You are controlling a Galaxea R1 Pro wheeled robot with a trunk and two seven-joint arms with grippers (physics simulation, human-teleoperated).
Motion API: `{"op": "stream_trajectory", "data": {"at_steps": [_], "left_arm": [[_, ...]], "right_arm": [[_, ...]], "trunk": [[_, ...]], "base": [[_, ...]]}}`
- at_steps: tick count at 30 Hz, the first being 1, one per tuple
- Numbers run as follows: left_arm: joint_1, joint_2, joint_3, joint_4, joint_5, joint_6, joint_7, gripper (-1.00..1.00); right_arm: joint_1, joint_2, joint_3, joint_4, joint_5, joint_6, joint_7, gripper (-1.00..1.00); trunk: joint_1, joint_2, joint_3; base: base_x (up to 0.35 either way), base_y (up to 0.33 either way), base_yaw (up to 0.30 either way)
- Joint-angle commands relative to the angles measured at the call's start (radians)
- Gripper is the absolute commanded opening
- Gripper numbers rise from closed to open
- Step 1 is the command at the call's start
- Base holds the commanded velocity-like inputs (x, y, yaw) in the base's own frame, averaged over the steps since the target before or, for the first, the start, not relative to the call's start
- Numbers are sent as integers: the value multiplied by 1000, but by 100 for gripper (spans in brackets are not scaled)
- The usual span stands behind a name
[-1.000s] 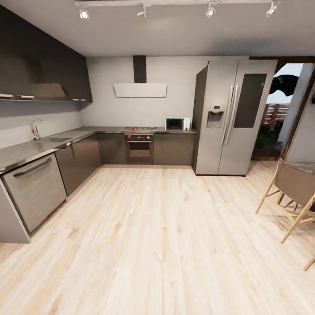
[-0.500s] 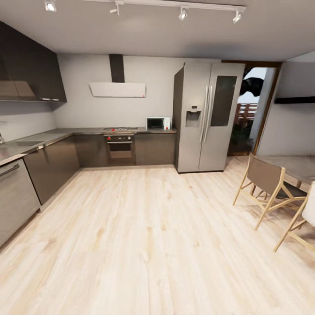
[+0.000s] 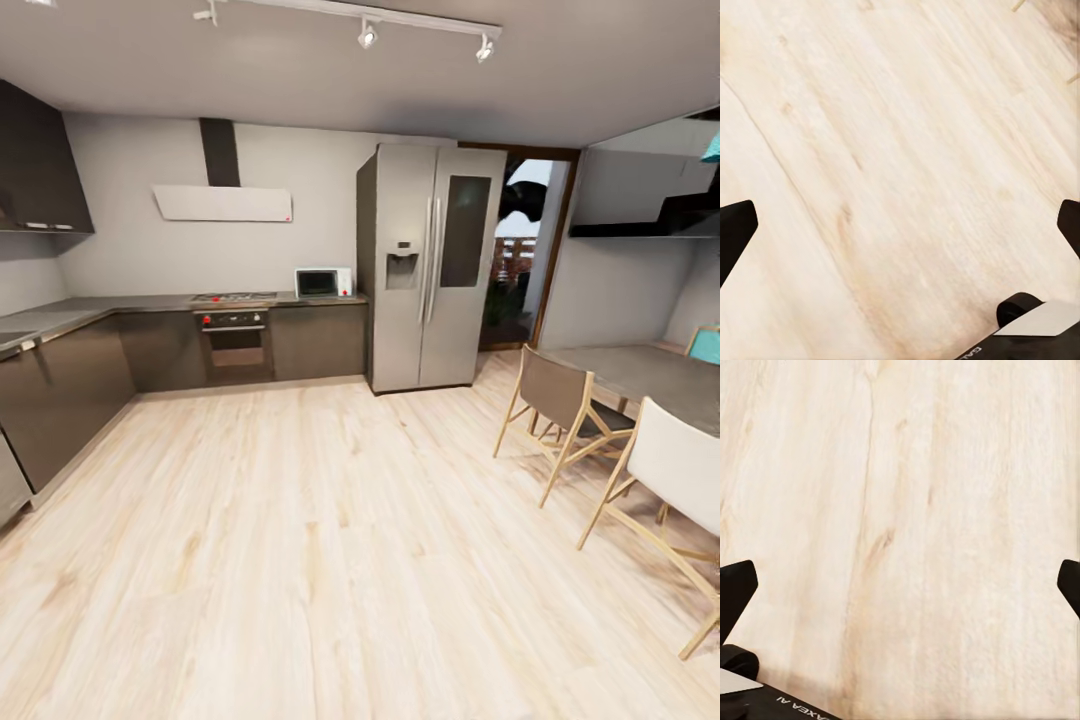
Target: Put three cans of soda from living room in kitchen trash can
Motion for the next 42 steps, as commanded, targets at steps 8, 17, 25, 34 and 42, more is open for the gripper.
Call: {"op": "stream_trajectory", "data": {"at_steps": [8,17,25,34,42], "left_arm": [[0,0,0,1,0,3,0,100],[0,0,0,1,0,4,0,100],[0,0,1,-2,0,4,0,100],[0,0,2,-2,1,5,-1,100],[0,0,1,-2,4,7,-37,100]], "right_arm": [[0,0,1,0,0,-1,0,100],[0,0,1,0,0,-1,0,100],[0,-1,1,-2,0,0,0,100],[0,-1,1,-3,0,0,0,100],[0,-2,1,-4,0,0,0,100]], "trunk": [[0,0,0],[0,0,0],[0,0,0],[0,0,0],[0,0,0]], "base": [[232,0,-31],[340,0,-2],[347,0,0],[347,0,0],[348,0,0]]}}
